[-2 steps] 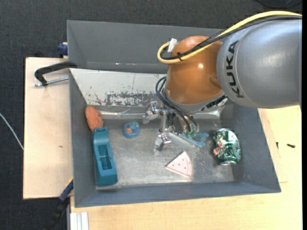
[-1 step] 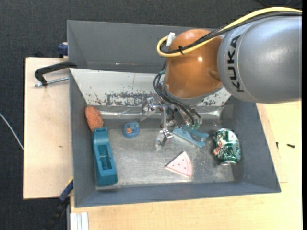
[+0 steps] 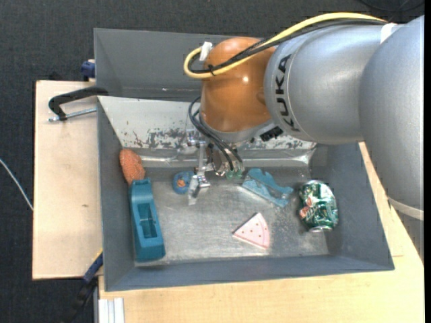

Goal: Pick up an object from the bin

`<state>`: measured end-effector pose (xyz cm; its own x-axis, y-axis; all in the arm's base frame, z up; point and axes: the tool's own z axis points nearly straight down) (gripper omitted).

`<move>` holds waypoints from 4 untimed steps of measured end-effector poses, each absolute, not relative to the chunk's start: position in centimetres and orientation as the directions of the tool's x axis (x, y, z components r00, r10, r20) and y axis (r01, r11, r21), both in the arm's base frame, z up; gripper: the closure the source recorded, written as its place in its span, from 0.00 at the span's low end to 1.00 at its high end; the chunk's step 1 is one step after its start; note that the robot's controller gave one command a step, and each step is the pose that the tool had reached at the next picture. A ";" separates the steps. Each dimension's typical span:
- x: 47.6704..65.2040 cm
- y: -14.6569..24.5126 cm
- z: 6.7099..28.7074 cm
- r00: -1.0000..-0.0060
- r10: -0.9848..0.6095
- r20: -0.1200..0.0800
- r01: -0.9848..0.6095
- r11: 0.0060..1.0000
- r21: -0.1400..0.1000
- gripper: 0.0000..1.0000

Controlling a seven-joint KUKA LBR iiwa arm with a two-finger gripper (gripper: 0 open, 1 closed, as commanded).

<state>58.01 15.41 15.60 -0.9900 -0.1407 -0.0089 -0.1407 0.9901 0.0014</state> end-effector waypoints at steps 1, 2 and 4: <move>58.2 17.7 15.0 -0.984 -0.177 -0.004 -0.177 0.984 0.004 0.00; 58.7 13.3 10.0 -0.978 -0.207 -0.007 -0.207 0.978 0.001 0.00; 58.5 7.5 7.5 -0.968 -0.252 -0.006 -0.252 0.968 0.006 0.00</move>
Offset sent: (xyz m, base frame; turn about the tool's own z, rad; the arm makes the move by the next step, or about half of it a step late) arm 0.0053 -0.0372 -0.0778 -0.0750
